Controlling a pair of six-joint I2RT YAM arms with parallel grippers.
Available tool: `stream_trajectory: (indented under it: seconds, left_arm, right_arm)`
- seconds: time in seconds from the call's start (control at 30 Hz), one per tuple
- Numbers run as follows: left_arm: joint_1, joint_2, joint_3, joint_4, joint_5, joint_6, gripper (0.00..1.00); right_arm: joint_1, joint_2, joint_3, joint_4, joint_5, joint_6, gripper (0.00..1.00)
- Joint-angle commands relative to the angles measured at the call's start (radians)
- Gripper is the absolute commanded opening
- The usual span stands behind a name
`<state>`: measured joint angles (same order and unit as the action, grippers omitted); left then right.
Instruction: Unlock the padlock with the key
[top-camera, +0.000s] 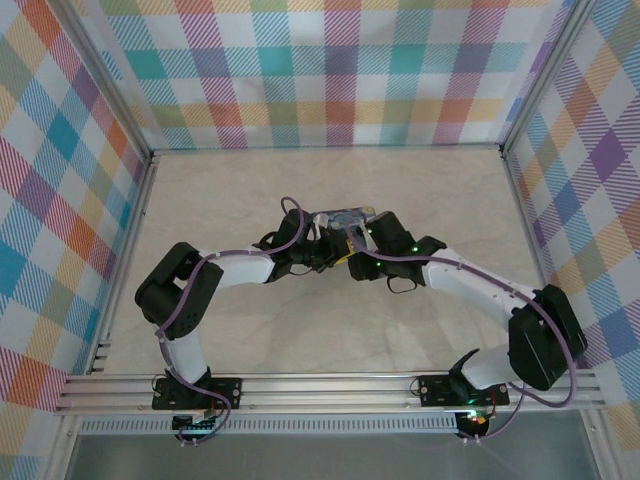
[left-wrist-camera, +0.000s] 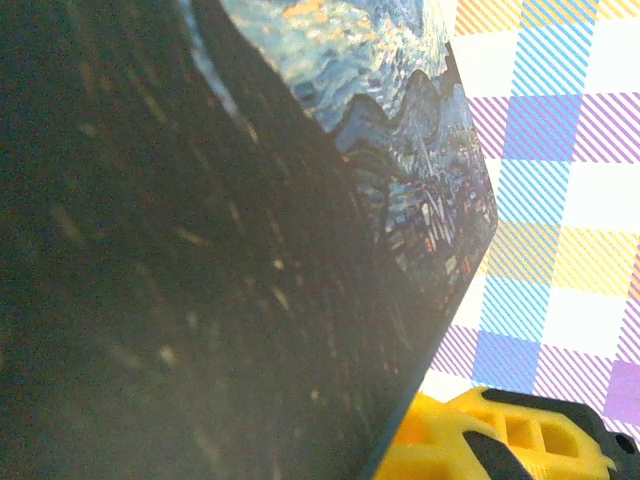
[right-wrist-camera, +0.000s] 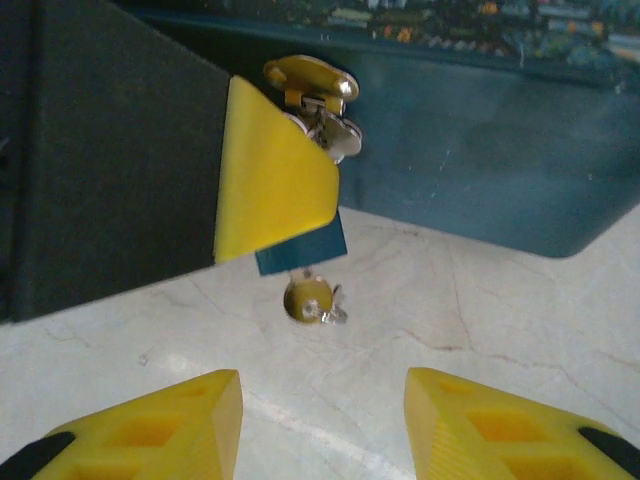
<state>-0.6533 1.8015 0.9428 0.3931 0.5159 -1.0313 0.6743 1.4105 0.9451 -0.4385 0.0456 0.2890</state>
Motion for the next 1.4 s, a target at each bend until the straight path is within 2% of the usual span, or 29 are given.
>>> stream_trajectory:
  seconds: [0.0, 0.73, 0.83, 0.93, 1.1, 1.37]
  left_arm:
    - [-0.003, -0.043, 0.011, 0.011, 0.030, 0.011, 0.06]
    - [-0.002, -0.050, 0.008, 0.004, 0.029, 0.017, 0.06]
    - [0.000, -0.051, 0.009, 0.003, 0.028, 0.018, 0.06]
    - [0.000, -0.051, 0.007, 0.003, 0.027, 0.020, 0.06]
    - [0.001, -0.053, 0.001, -0.008, 0.018, 0.030, 0.06]
    - [0.001, -0.051, -0.049, -0.010, -0.014, 0.036, 0.13]
  right_arm:
    - [0.008, 0.034, 0.041, 0.022, 0.019, -0.049, 0.45]
    - [0.039, 0.144, 0.107, 0.035, 0.060, -0.090, 0.29]
    - [0.042, 0.145, 0.106, 0.033, 0.062, -0.094, 0.20]
    - [0.043, 0.145, 0.100, 0.030, 0.060, -0.100, 0.01]
    - [0.047, 0.141, 0.081, 0.041, 0.040, -0.103, 0.00]
    - [0.053, 0.170, 0.041, 0.077, 0.001, -0.091, 0.00]
